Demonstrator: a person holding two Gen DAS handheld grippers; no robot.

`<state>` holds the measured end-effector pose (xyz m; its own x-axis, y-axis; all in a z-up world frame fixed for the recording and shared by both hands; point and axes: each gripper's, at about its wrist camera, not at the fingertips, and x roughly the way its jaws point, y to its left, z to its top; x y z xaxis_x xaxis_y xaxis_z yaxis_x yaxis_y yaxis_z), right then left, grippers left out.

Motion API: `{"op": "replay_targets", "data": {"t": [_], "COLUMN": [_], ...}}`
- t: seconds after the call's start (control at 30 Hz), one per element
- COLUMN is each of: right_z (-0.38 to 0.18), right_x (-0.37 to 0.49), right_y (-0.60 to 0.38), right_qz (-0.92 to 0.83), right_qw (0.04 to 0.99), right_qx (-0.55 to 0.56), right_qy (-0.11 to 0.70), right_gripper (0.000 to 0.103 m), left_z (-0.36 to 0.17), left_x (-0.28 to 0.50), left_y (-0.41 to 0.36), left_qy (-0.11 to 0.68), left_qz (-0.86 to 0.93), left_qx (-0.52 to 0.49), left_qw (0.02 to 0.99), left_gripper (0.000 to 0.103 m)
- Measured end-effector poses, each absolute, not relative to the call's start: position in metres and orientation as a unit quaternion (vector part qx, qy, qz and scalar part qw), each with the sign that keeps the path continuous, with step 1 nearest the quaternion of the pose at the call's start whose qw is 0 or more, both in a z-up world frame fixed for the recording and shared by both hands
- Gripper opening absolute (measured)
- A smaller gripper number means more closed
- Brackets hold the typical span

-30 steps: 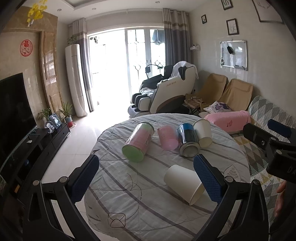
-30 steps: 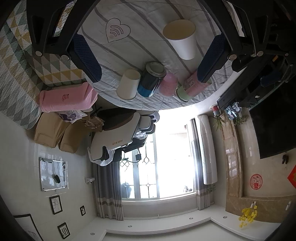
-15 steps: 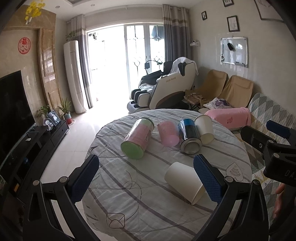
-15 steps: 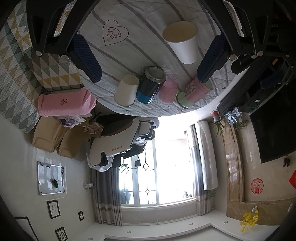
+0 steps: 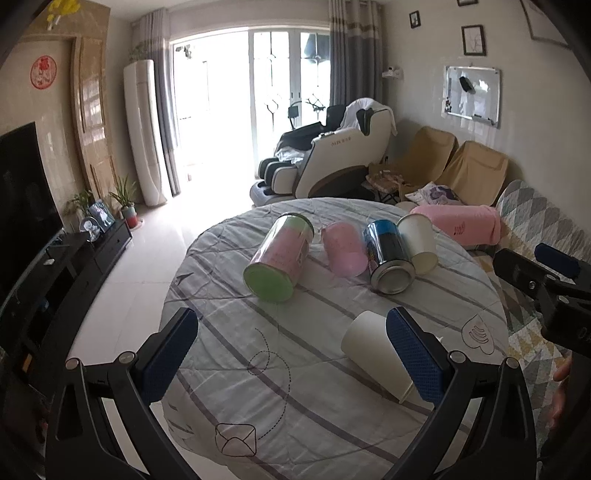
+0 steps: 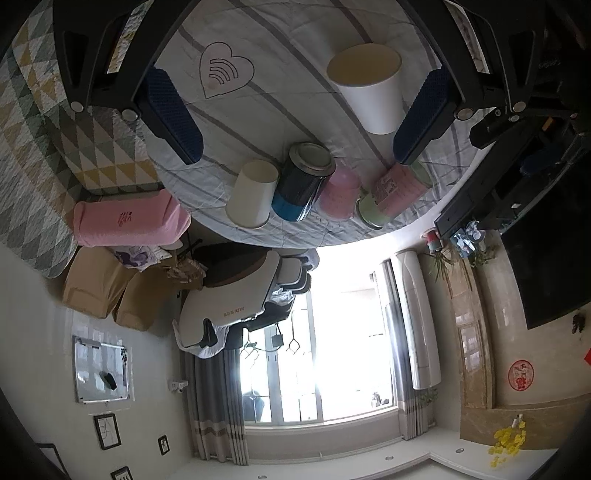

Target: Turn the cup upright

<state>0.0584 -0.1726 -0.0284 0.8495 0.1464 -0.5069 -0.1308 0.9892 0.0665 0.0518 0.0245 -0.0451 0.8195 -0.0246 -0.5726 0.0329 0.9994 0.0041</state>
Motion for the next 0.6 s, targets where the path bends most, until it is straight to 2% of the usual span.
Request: {"op": "replay_targets", "data": {"t": [0.6], "right_z": [-0.042], "right_x": [0.114], "right_y": [-0.167], "right_qz": [0.086], "right_qw": [0.936], "right_qx": [0.043], "right_qy": [0.338], "right_gripper": [0.103], "left_z": [-0.048], "left_x": [0.121], "left_y": [0.031], "left_qy": [0.369], "left_qz": [-0.049], "left_qx": [0.059], "left_qw": [0.926], "left_gripper": [0.103]}}
